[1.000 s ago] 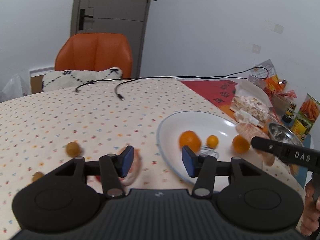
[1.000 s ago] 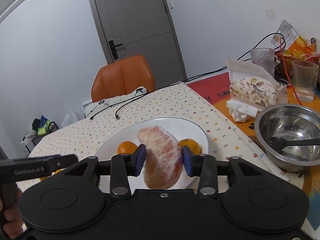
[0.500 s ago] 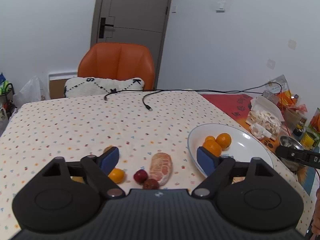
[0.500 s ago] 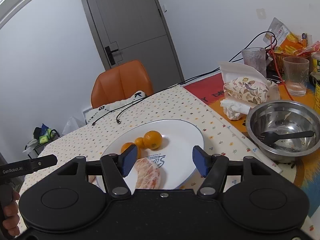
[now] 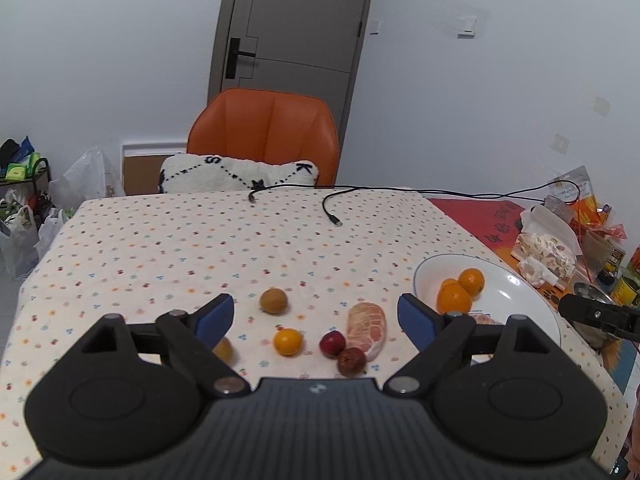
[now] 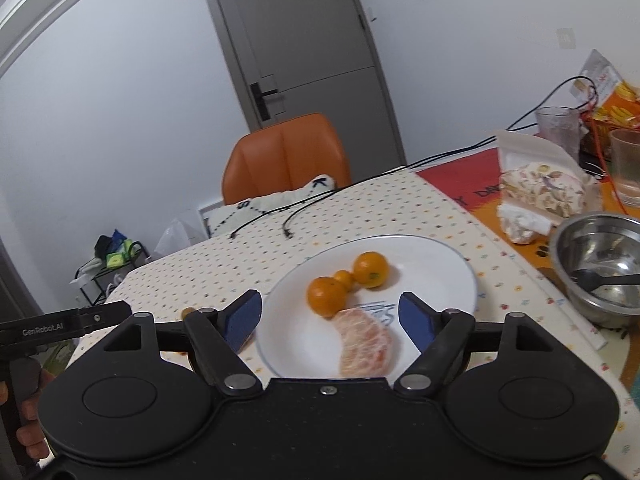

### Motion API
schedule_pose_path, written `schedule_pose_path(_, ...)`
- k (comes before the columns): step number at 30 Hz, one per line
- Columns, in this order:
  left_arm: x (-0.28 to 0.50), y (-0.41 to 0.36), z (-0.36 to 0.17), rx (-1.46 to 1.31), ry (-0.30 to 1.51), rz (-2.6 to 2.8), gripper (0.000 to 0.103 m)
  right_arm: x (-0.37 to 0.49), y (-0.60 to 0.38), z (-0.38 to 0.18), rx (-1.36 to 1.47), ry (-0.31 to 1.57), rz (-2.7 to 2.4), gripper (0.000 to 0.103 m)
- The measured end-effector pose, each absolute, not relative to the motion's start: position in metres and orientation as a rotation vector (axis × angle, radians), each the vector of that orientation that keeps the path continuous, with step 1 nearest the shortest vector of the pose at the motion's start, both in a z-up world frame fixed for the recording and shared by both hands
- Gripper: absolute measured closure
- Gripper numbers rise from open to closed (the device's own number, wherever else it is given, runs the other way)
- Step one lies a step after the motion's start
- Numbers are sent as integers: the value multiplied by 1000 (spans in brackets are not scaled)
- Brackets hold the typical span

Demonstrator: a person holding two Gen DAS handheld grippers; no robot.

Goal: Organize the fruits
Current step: 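Move both tools back toward the remaining fruits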

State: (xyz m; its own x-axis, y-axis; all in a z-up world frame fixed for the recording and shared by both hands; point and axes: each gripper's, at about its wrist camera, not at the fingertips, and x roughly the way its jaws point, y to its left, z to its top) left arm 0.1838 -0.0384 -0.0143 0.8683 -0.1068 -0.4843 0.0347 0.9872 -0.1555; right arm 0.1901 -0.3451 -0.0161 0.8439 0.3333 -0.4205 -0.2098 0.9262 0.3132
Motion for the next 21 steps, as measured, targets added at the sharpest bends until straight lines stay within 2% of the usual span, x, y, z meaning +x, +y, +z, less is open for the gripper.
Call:
schedule_pose_path(13,174,-6,-12,-155,534,-26,15,188,-307,-9,234,504,379,27)
schedule_pose_path(21,171,10,-16,-178,542,-18,15,189,-288,-10,220,507,411,9)
